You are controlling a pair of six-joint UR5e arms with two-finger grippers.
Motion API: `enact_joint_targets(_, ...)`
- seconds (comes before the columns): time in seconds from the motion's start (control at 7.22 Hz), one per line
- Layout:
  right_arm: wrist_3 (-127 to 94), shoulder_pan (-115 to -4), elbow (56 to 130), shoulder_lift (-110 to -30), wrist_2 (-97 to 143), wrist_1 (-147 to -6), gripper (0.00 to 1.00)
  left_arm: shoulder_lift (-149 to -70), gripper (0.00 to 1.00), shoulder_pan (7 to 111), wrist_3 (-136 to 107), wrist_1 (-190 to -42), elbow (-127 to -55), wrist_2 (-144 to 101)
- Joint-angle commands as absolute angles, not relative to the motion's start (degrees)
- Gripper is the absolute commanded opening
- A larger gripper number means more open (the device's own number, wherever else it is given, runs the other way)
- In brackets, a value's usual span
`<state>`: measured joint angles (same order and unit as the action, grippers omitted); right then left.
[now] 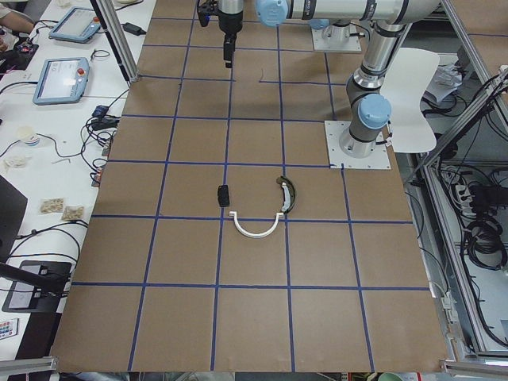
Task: Place bearing gear from tray to pile
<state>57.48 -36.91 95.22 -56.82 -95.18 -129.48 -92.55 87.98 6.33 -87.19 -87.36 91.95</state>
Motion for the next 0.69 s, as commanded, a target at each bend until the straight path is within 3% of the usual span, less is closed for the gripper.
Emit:
enact_joint_targets(0.0,57.56,-36.91,95.19,-56.95,-95.36,-129.46,0.0,-92.55,1.0,87.98,6.33,-87.19,-87.36,92.02)
enact_joint_targets(0.55,56.0,-37.78,92.21,-63.52,-94.84,-121.94,0.0,-92.37,1.0,86.75,6.42,-87.54,-87.28,92.11)
